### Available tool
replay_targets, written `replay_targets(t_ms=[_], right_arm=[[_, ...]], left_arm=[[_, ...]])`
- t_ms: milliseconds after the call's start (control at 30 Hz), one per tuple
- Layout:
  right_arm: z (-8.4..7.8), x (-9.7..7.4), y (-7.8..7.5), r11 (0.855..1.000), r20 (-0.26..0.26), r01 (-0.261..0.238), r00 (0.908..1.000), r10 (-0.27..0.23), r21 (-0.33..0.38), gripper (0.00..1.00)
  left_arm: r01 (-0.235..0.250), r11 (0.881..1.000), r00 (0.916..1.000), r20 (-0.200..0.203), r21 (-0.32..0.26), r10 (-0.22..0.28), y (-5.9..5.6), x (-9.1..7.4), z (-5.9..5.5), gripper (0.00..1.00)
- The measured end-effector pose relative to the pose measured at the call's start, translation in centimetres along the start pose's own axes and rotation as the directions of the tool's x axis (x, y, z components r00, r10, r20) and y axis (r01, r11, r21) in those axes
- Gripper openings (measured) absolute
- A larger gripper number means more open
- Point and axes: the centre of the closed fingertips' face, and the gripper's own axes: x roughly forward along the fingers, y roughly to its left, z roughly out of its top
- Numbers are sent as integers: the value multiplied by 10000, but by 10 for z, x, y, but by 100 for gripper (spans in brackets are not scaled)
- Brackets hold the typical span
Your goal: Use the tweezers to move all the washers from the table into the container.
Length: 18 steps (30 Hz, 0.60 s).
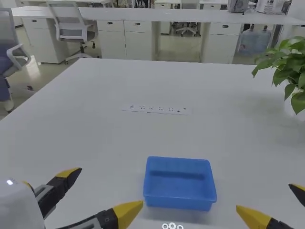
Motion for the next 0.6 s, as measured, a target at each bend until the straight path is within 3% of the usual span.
replay_targets(t_ms=[600], right_arm=[[9, 5, 1, 9996, 54, -131, 9999, 132, -241, 76]], left_arm=[[-119, 9996, 9996, 259, 260, 112, 8, -2, 15, 91]])
